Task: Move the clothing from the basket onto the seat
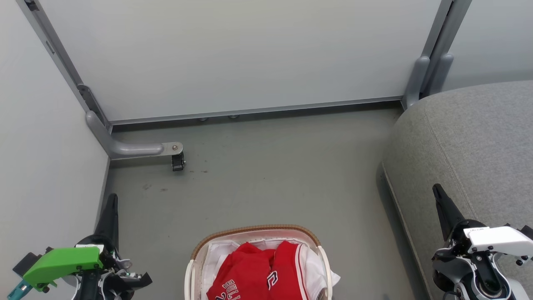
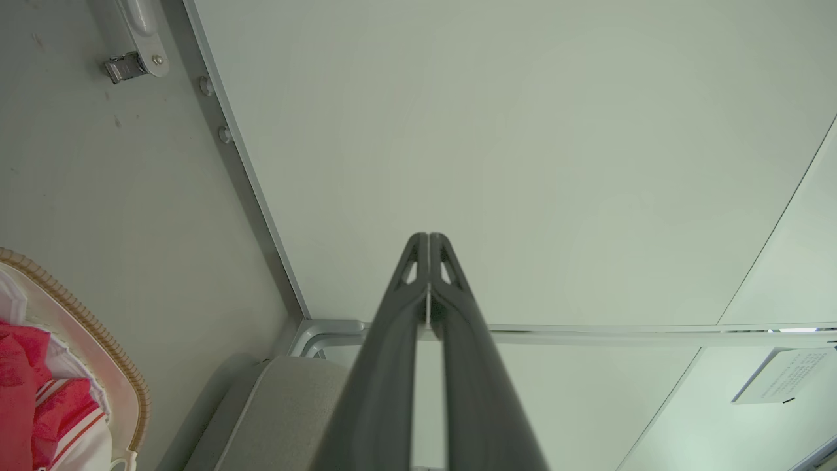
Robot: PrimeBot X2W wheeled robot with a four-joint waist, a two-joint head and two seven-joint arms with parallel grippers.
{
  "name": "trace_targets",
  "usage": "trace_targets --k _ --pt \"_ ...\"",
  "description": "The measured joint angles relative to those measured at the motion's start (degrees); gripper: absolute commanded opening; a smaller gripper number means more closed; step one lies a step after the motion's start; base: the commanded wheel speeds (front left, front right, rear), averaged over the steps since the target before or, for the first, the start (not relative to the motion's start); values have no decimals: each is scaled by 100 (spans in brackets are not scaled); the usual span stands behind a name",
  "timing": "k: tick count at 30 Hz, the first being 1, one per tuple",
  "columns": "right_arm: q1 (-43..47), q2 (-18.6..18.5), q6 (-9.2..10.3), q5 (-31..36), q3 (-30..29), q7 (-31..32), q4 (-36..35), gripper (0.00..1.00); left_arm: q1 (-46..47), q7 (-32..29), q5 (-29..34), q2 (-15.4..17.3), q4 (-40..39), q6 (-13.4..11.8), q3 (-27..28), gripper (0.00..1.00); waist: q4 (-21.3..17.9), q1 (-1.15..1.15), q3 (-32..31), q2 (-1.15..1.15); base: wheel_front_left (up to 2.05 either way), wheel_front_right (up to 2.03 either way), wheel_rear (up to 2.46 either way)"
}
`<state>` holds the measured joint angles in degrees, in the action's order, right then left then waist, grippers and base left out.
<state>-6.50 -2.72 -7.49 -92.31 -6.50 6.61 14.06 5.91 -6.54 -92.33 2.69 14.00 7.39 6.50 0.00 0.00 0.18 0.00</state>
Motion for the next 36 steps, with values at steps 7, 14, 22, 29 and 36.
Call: trace_targets --k 7,14,22,29,36 --pt "0 0 0 0 -1 0 0 0 0 0 -1 0 0 0 0 0 0 0 0 0 0 0 0" --pt "0 0 0 0 -1 0 0 0 0 0 0 0 0 0 0 0 0 0 0 0 0 0 0" --pt "0 0 0 0 -1 0 0 0 0 0 0 0 0 0 0 0 0 0 0 0 0 0 0" --pt "0 0 0 0 -1 0 0 0 0 0 -1 0 0 0 0 0 0 0 0 0 0 0 0" --pt "0 0 0 0 -1 0 0 0 0 0 0 0 0 0 0 0 0 0 0 0 0 0 0"
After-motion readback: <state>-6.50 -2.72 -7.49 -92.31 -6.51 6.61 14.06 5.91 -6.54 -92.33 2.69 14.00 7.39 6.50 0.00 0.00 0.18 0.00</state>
